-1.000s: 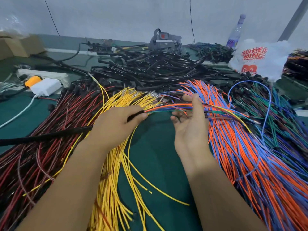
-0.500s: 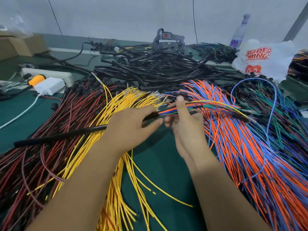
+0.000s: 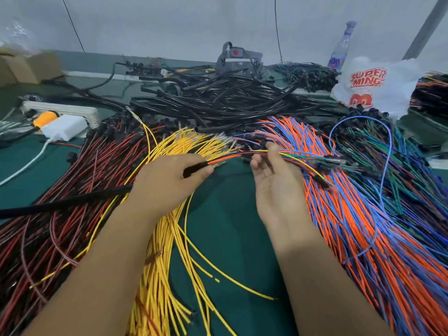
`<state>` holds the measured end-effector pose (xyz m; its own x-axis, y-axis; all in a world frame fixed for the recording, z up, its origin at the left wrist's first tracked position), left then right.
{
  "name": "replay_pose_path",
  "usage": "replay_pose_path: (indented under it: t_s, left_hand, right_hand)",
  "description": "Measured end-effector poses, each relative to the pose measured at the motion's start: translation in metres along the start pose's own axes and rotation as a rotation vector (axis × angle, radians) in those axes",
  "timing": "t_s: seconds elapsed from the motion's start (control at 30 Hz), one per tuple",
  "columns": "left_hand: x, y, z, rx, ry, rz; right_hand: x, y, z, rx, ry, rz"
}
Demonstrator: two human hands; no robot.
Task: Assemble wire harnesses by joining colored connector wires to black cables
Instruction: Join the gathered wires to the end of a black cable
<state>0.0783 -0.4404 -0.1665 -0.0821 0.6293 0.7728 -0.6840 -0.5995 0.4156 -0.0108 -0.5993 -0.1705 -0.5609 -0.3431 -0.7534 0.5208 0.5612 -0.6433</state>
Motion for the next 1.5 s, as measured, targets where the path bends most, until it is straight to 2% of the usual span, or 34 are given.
replay_pose_path:
  t_s: [0.13,0.37,0.57,0.77,1.1,1.3,1.5]
  left_hand:
    - [0.002,0.001,0.0,0.008,0.023,0.018]
    - [0.0,0.011,-0.002,-0.025,0.051,-0.056]
    - [-0.004,0.02,-0.003,-0.081,0.018,-0.049]
    - [-0.002,0.024,-0.004,-0.093,0.09,-0.106]
    - [-0.001,0.023,-0.004,-0.043,0.106,-0.166]
    - [-0.006,0.015,-0.001,0.047,0.061,-0.257]
    - [-0.007,0.016,-0.002,0.034,0.047,-0.244]
  right_hand:
    - [-0.006,0.0,-0.003,0.147,-0.126,-0.145]
    - [-0.01,0.008,-0.009,0.179,-0.255,-0.321]
    - [-0.009,0.007,-0.009,0.32,-0.171,-0.462]
    - [-0.005,0.009,-0.008,0.345,-0.074,-0.521]
    - [-0.012,0.018,-0.012,0.274,-0.242,-0.61]
    - [-0.009,0.019,-0.009,0.059,-0.203,-0.426]
    - [-0.006,0.014,-0.007,0.181,-0.071,-0.54]
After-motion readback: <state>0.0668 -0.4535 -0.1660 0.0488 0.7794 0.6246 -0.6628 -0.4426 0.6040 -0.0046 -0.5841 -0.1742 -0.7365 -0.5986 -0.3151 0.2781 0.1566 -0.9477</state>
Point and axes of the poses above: each hand's wrist, its own z-axis towards the middle knuckle, its own x-axis out of the back of the hand, y = z × x, the point moved 3 cm from there along z, towards the middle knuckle, and after that the axes turned 6 degrees about y, right-handed, at the moved point
